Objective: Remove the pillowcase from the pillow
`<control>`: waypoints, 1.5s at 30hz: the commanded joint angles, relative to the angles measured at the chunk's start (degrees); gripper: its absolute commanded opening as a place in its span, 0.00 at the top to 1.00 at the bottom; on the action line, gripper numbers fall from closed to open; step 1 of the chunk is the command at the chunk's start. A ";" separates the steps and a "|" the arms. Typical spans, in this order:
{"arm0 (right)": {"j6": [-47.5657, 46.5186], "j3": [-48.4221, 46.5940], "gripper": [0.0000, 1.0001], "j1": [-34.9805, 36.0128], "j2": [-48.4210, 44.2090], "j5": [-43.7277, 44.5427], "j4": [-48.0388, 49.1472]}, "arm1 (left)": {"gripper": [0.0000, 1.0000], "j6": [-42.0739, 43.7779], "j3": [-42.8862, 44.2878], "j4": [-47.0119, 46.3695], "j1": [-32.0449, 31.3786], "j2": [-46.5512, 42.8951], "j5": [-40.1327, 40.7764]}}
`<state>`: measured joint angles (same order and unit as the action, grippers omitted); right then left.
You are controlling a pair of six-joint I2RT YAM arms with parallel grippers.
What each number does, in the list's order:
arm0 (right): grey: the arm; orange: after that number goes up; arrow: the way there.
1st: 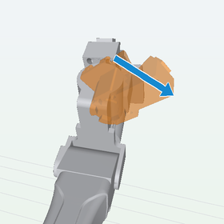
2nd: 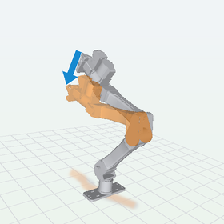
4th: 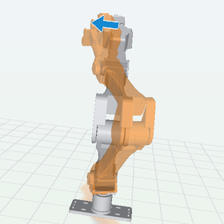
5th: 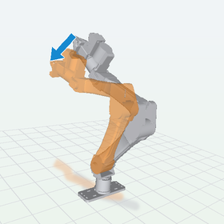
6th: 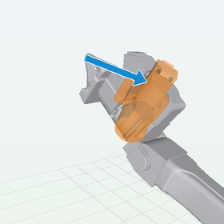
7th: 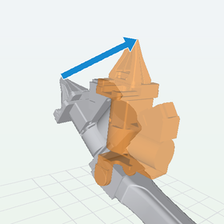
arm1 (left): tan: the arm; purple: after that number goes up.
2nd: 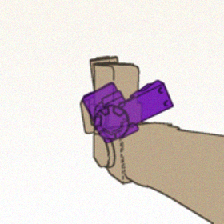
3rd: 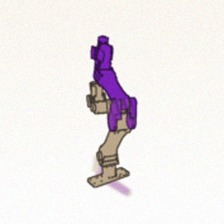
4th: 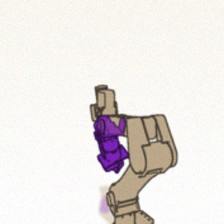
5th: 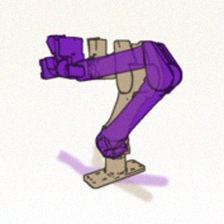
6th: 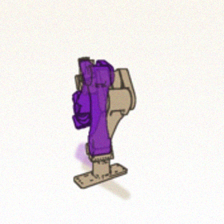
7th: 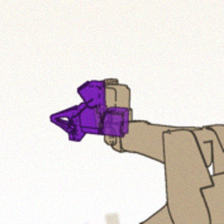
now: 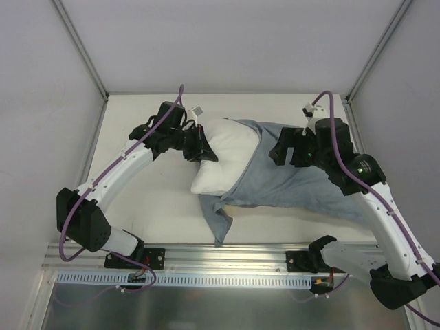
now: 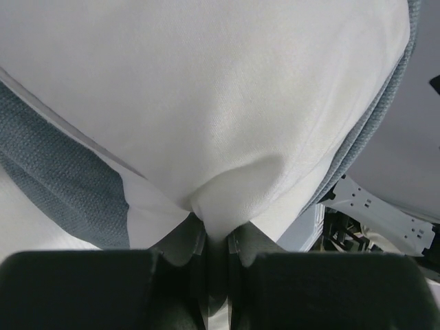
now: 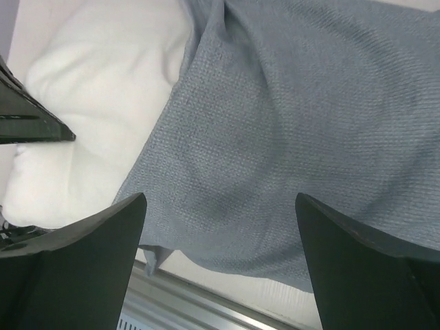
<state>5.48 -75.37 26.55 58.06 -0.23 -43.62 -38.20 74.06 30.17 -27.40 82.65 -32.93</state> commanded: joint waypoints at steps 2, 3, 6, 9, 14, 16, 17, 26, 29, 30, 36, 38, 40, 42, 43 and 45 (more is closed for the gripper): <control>0.84 2.86 0.05 5.34 2.67 -0.57 0.80 | 1.00 -1.71 0.82 -2.23 -0.55 -2.76 -0.91; 1.55 3.30 0.05 9.27 2.76 2.74 2.38 | 1.00 -1.71 0.82 -2.22 -0.46 -2.76 -0.82; 3.48 3.48 0.05 15.63 3.81 6.45 4.50 | 1.00 -2.15 0.73 -2.23 -0.55 -3.02 -0.56; 6.65 4.88 0.09 18.36 6.00 7.78 6.43 | 1.00 -2.41 0.73 -2.31 -0.55 -3.55 -0.39; 10.08 8.83 0.49 19.42 7.51 14.19 6.61 | 1.00 -2.76 0.91 -2.22 -0.64 -4.69 0.23; 10.08 10.77 0.77 19.07 5.93 17.27 5.92 | 1.00 -2.94 0.91 -2.22 -0.55 -4.96 0.32; 9.91 11.30 0.86 18.72 5.05 18.32 5.65 | 1.00 -2.85 1.00 -2.22 -0.46 -5.22 0.41; 2.62 15.34 0.99 4.23 -10.41 26.23 -4.36 | 1.00 -3.73 0.82 -2.22 7.62 -10.04 -3.90; 1.20 15.61 0.99 2.46 -13.50 30.10 -7.09 | 1.00 -3.99 0.73 -2.31 10.87 -11.63 -4.42; 1.29 15.61 0.99 2.37 -13.59 30.98 -7.97 | 1.00 -4.34 0.82 -2.31 11.66 -11.72 -4.51; 2.43 15.26 0.78 3.94 -13.41 20.81 -5.35 | 1.00 -5.57 2.84 -2.22 12.46 -9.44 -4.96; 2.96 14.99 0.43 5.79 -14.38 15.91 -2.20 | 1.00 -5.84 3.28 -2.31 12.37 -8.91 -4.78; 4.19 14.12 0.15 9.57 -14.56 11.94 -0.25 | 1.00 -6.01 3.63 -2.31 12.37 -8.47 -4.17; 7.17 13.59 0.07 14.72 -14.64 7.88 3.44 | 1.00 -6.19 3.81 -2.40 12.46 -7.95 -3.38; 8.23 13.76 0.06 17.11 -14.64 7.88 4.75 | 1.00 -6.45 3.98 -2.40 12.37 -7.60 -3.37; 10.69 14.20 0.02 23.86 -13.59 10.24 7.13 | 1.00 -6.89 4.16 -2.84 12.37 -6.98 -3.37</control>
<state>12.25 -60.10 43.81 44.10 11.92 -42.37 -42.87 74.37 31.38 -15.33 75.99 -36.42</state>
